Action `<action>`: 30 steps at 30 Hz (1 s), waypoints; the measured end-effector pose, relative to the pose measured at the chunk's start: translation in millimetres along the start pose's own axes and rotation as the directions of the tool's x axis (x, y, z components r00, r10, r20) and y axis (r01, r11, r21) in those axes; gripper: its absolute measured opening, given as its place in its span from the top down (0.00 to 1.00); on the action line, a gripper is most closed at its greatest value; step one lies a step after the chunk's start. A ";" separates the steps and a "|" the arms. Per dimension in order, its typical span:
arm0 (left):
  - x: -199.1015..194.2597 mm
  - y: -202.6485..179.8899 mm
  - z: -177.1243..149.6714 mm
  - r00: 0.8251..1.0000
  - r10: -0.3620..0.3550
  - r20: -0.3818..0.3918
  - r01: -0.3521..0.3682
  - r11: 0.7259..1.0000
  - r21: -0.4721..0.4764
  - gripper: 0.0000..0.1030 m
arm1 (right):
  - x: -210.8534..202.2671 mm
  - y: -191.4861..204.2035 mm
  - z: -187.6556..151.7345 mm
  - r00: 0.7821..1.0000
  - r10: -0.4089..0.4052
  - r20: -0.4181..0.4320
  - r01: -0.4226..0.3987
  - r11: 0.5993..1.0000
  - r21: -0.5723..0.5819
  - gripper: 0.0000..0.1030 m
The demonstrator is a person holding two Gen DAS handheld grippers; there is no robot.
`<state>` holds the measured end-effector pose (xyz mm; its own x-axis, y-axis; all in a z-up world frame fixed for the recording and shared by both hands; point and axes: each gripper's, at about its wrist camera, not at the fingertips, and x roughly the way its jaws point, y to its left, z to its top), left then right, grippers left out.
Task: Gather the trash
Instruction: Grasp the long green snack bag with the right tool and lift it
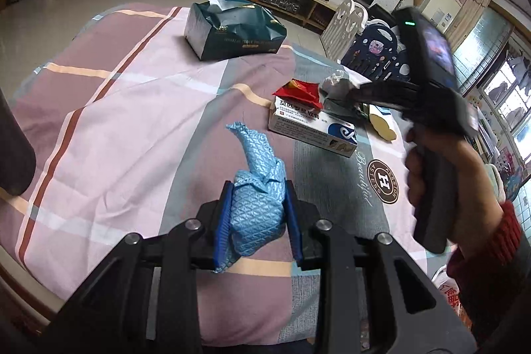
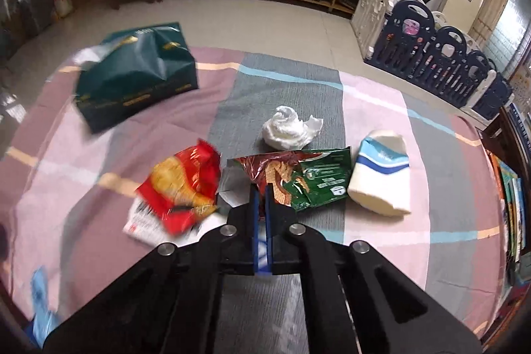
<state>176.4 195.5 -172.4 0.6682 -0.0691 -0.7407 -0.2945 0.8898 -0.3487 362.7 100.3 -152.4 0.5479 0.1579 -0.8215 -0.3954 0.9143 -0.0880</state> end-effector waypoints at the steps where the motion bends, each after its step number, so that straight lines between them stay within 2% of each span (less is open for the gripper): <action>1: 0.0 0.9 -0.1 1.000 -0.001 0.000 0.001 1.000 -0.004 0.70 | -16.0 -2.6 -10.3 0.999 0.039 0.020 -0.039 0.999 -0.012 0.96; 4: 0.0 3.0 -0.3 1.000 -0.005 -0.002 0.005 1.000 -0.016 0.70 | -50.9 -5.1 -44.0 0.991 0.130 0.037 -0.126 0.988 -0.094 0.96; 6: -0.1 3.3 -0.6 1.000 -0.006 -0.002 0.006 1.000 -0.020 0.70 | -65.8 -5.1 -73.2 0.984 0.176 -0.006 -0.174 0.969 -0.173 0.96; 8: -0.8 2.9 -1.2 1.000 -0.008 -0.001 0.008 1.000 -0.020 0.70 | -71.6 -4.9 -99.4 0.983 0.172 -0.060 -0.181 0.958 -0.224 0.94; 10: -1.8 2.1 -1.8 1.000 -0.009 0.001 0.009 1.000 -0.019 0.70 | -74.7 -12.5 -120.6 0.983 0.151 -0.101 -0.171 0.957 -0.233 0.80; 11: -2.1 2.2 -2.0 1.000 -0.009 0.002 0.009 1.000 -0.018 0.70 | -77.8 -20.2 -128.3 0.982 0.156 -0.107 -0.175 0.964 -0.201 0.59; 12: -2.4 2.2 -2.3 1.000 -0.008 0.002 0.008 1.000 -0.018 0.70 | -81.4 -26.9 -132.0 0.980 0.172 -0.101 -0.186 0.970 -0.158 0.45; 13: -2.2 2.4 -2.1 1.000 -0.009 0.002 0.009 1.000 -0.019 0.70 | -85.0 -35.1 -135.3 0.976 0.198 -0.088 -0.207 0.973 -0.099 0.27; 14: -2.0 2.9 -2.4 1.000 -0.010 0.001 0.010 1.000 -0.021 0.70 | -87.5 -44.7 -136.9 0.964 0.251 -0.082 -0.253 0.967 -0.016 0.26; 16: -1.1 4.1 -2.6 1.000 -0.011 -0.003 0.011 1.000 -0.027 0.70 | -87.6 -54.4 -136.9 0.942 0.327 -0.081 -0.318 0.943 0.101 0.26; 17: -0.9 4.4 -2.5 1.000 -0.011 -0.004 0.011 0.999 -0.031 0.70 | -84.8 -58.7 -134.6 0.940 0.334 -0.073 -0.319 0.934 0.162 0.26; 19: -1.1 4.7 -2.6 1.000 -0.012 -0.004 0.012 0.999 -0.032 0.70 | -67.3 -66.9 -130.6 0.951 0.292 -0.106 -0.248 0.919 0.306 0.26; 20: -0.9 4.4 -2.3 1.000 -0.011 -0.003 0.011 0.999 -0.030 0.70 | -54.6 -73.9 -128.9 0.946 0.298 -0.124 -0.226 0.886 0.404 0.26; 22: -1.2 4.2 -2.3 1.000 -0.011 -0.003 0.011 1.000 -0.029 0.70 | -36.0 -81.0 -127.0 0.932 0.340 -0.129 -0.229 0.824 0.518 0.26; 23: -1.2 4.0 -2.4 1.000 -0.011 -0.003 0.011 1.000 -0.027 0.70 | -27.7 -79.2 -125.8 0.933 0.330 -0.141 -0.207 0.816 0.540 0.26; 25: -0.6 3.9 -2.1 1.000 -0.012 -0.006 0.011 1.000 -0.027 0.70 | -17.6 -69.3 -124.1 0.943 0.286 -0.169 -0.158 0.834 0.528 0.33; 26: -0.3 4.3 -1.9 1.000 -0.012 -0.007 0.012 1.000 -0.029 0.70 | -13.6 -63.0 -124.1 0.943 0.273 -0.188 -0.143 0.846 0.514 0.41; 28: 0.9 5.0 -1.6 1.000 -0.014 -0.012 0.014 0.999 -0.032 0.70 | -15.2 -50.2 -120.9 0.956 0.239 -0.171 -0.137 0.878 0.459 0.54; 30: 1.5 5.1 -1.3 1.000 -0.015 -0.016 0.014 0.999 -0.033 0.70 | -17.7 -38.5 -118.0 0.958 0.232 -0.166 -0.148 0.901 0.408 0.74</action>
<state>175.0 199.3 -176.0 0.6616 -0.0894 -0.7446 -0.3074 0.8733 -0.3779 281.1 18.3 -200.9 0.3104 0.3018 -0.9014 -0.1369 0.9526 0.2718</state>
